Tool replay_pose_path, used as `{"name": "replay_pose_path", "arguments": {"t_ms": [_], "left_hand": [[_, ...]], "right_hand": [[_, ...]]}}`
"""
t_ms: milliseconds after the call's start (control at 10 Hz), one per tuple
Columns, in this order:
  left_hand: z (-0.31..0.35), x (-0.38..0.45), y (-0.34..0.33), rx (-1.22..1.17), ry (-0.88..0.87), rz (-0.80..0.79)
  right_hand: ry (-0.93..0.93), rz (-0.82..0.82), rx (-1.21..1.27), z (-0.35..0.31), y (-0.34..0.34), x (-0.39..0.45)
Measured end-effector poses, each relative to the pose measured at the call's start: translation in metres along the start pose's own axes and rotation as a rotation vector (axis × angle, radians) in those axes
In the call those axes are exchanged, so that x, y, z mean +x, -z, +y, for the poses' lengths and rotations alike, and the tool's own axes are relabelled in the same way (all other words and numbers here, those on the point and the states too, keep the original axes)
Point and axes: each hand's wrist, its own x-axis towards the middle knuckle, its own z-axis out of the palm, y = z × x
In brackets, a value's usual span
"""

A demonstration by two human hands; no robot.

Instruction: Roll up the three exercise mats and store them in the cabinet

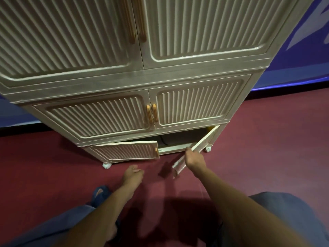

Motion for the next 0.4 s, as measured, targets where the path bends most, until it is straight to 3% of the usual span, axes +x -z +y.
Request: {"name": "replay_pose_path", "arguments": {"t_ms": [100,300,400], "left_hand": [[0.020,0.019,-0.003,0.127,-0.108,-0.102],[0.066,0.050,-0.017,0.427,-0.288,-0.215],[0.062,0.048,-0.015,0.552,-0.374,-0.225]], "right_hand": [[0.092,-0.059,0.014,-0.030,-0.010,0.013],[0.144,-0.357,0.071,-0.057,-0.022,0.036],[0.139,-0.372,0.083,-0.050,-0.031,0.030]]}}
